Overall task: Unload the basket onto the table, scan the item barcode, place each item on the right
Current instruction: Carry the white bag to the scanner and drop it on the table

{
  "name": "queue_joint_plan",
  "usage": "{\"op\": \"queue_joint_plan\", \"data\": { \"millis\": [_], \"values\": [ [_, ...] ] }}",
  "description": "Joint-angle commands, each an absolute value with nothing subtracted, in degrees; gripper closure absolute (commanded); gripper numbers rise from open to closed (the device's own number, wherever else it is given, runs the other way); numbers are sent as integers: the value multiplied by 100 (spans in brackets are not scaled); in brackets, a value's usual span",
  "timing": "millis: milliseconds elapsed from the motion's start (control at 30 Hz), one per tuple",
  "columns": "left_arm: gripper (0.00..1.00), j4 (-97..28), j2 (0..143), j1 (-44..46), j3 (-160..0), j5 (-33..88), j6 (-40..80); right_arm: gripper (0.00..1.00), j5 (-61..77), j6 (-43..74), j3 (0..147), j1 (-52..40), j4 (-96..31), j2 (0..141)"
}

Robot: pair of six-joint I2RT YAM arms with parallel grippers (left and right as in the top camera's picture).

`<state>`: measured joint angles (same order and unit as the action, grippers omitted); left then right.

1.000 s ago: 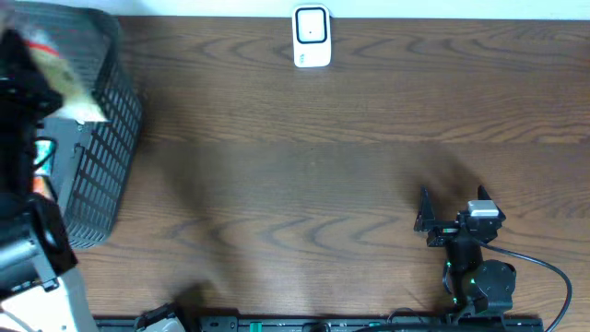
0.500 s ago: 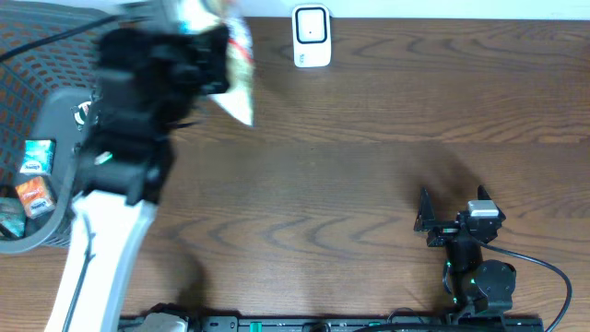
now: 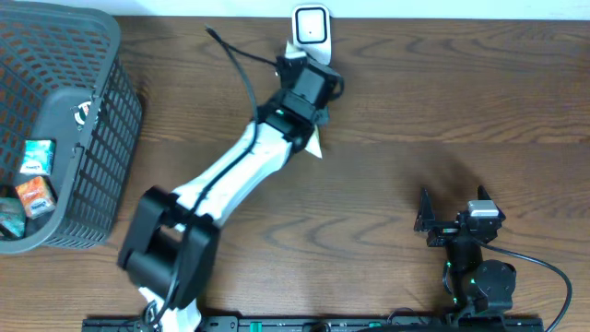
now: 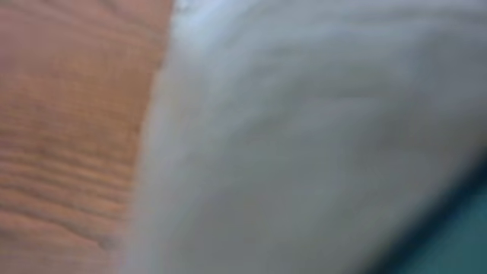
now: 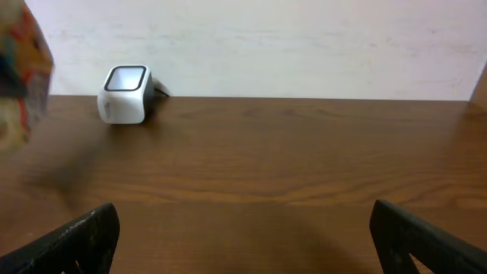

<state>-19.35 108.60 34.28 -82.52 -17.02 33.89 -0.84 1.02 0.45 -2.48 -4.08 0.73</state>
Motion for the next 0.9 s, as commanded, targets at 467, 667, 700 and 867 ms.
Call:
{"op": "queue_joint_plan", "data": {
  "millis": [467,667,700,867],
  "values": [
    [26,-1546,9351,3430,-8318,-2222,1004,1,-91,165,30,-268,-427,49],
    [25,-2097,7806,1920,-8318,-2563,941,1,-91,165,30,-268,-427,49],
    [25,-2178,7660,1566,-8318,-2563,941,1,-91,165,30,-268,-427,49],
    [25,-2576,7293,-622,-8318,-2558,945,1,-91,165,30,-268,-427,49]
  ]
}}
